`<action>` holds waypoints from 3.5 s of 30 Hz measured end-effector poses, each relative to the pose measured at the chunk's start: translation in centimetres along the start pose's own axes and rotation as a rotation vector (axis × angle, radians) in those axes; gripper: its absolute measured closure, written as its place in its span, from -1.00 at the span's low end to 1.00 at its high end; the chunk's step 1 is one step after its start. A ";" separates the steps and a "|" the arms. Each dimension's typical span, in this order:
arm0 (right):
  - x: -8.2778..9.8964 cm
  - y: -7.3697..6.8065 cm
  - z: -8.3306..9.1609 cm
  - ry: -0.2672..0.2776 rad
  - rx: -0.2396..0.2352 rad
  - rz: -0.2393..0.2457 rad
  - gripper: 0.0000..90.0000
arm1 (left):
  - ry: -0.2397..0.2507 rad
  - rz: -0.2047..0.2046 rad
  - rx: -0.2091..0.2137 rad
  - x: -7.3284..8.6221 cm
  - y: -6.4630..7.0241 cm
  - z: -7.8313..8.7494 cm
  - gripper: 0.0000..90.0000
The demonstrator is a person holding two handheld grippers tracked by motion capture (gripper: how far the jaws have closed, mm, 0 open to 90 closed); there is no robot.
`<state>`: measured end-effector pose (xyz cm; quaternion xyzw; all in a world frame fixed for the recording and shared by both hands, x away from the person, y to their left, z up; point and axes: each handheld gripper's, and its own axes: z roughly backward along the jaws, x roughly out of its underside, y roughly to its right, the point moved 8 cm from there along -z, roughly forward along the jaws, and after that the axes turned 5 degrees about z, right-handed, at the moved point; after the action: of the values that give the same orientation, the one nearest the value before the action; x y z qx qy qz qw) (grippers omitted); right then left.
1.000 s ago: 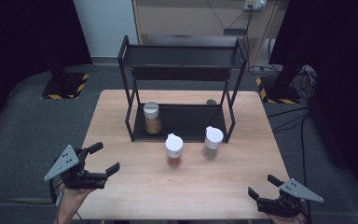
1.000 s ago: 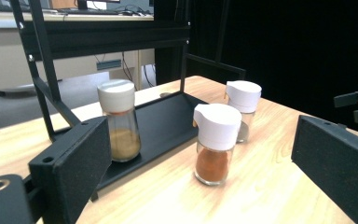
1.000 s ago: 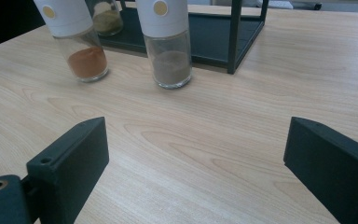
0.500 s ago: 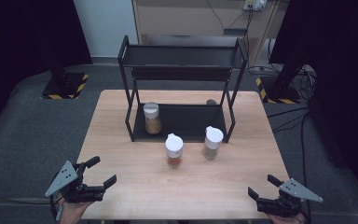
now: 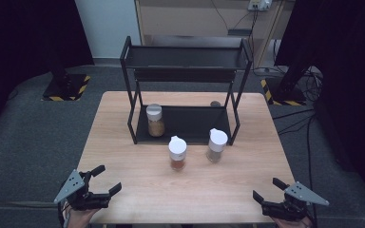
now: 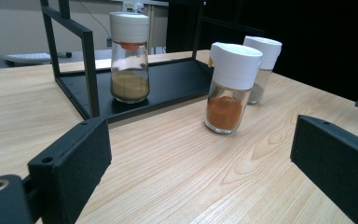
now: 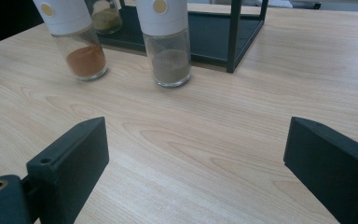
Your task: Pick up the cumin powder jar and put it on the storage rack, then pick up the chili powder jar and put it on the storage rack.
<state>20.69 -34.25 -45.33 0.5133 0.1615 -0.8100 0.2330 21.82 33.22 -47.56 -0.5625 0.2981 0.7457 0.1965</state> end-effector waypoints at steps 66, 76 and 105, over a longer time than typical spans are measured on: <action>-3.7 -1.6 -0.5 0.065 -0.069 0.037 -0.82 | -0.058 0.006 -0.037 0.3 -0.5 0.1 -0.97; -5.8 -2.7 -1.3 0.075 -0.100 0.076 -0.83 | -0.061 0.011 -0.035 0.4 -0.6 0.1 -0.96; -10.6 -6.9 -7.3 0.057 -0.247 0.150 -0.86 | -0.063 0.007 -0.027 0.4 -0.7 0.1 -0.96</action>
<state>26.33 -22.58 -38.63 0.5143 0.2277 -0.7493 0.3496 22.03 33.81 -48.02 -0.5404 0.2834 0.7677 0.1955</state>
